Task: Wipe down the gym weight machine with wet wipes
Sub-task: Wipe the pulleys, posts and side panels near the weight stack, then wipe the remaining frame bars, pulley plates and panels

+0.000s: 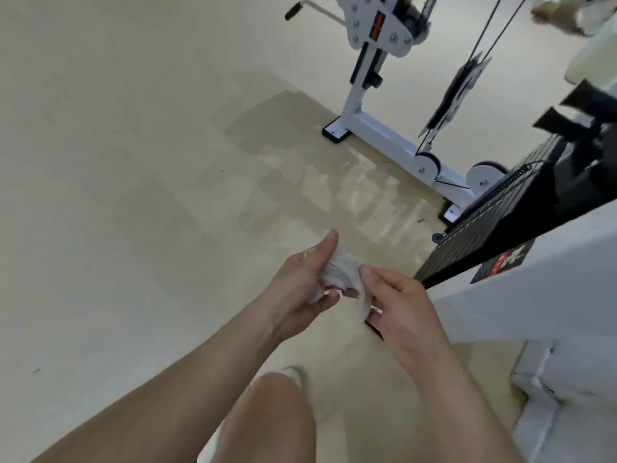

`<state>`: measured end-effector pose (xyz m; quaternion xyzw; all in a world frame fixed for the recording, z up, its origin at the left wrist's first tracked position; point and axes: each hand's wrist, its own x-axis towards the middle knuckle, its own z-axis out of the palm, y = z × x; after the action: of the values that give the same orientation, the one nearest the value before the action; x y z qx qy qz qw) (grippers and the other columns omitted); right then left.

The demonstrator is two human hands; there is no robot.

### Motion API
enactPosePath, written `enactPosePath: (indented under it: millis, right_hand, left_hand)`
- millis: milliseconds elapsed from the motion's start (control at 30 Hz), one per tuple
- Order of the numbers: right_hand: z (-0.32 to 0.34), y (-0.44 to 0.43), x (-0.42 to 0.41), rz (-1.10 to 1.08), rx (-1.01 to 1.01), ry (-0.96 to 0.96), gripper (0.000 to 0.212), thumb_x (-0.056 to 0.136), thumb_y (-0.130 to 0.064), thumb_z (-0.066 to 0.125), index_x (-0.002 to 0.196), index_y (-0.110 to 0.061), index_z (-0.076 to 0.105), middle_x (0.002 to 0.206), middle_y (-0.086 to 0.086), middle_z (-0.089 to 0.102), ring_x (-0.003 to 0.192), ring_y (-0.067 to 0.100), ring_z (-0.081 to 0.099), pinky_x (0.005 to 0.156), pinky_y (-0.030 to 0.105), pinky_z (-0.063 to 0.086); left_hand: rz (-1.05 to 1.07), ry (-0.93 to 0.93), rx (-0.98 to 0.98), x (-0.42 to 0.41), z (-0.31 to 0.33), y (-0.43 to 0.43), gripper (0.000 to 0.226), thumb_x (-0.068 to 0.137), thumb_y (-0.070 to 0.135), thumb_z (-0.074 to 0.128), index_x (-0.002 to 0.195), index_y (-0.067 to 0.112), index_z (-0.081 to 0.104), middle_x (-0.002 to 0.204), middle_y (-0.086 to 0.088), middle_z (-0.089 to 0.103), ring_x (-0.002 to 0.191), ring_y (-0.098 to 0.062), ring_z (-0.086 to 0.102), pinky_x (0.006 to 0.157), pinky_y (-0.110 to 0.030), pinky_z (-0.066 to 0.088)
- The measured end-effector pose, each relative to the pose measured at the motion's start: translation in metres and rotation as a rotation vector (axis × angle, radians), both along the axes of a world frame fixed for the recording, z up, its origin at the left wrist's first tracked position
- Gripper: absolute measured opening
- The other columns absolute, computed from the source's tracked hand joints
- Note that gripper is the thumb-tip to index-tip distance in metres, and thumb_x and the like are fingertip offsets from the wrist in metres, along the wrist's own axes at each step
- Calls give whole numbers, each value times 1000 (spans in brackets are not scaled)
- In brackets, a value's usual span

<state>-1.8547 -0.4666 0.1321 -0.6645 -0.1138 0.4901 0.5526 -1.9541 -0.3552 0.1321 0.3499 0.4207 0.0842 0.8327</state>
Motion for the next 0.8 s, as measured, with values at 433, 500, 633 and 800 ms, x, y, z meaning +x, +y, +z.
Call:
enactPosePath:
  millis: [433,500,633,800]
  right_hand:
    - [303,-28,-57,-216,113,343,28,104,-19,43,108,-6,67,102,8,74,85,18,71,70,30,59]
    - [339,-25,-69,-132,109,196,27,104,-20,45,95,-10,68,91,4,74,81,16,70,72,31,56]
    - [406,-8,-79,-65,125,-96,35,103,-29,47,89,-5,67,94,17,72,89,32,68,88,47,53]
    - [456,47,-69,50,91,-383,55,97,-42,53,76,8,46,64,7,44,60,18,41,60,30,35]
  left_hand:
    - [519,-157,-127,-108,284,-72,30,74,32,69,90,6,65,78,-3,68,61,-13,66,51,-21,52]
    - [506,-113,-78,-116,315,-81,43,75,39,69,107,13,59,85,-6,64,64,-15,64,52,-23,50]
    - [598,32,-55,-132,361,-83,55,82,44,67,109,-3,63,102,-17,69,83,-27,65,65,-30,50]
    - [645,44,-126,-148,406,-37,37,87,50,63,84,15,72,81,-5,71,60,-23,61,60,-28,36]
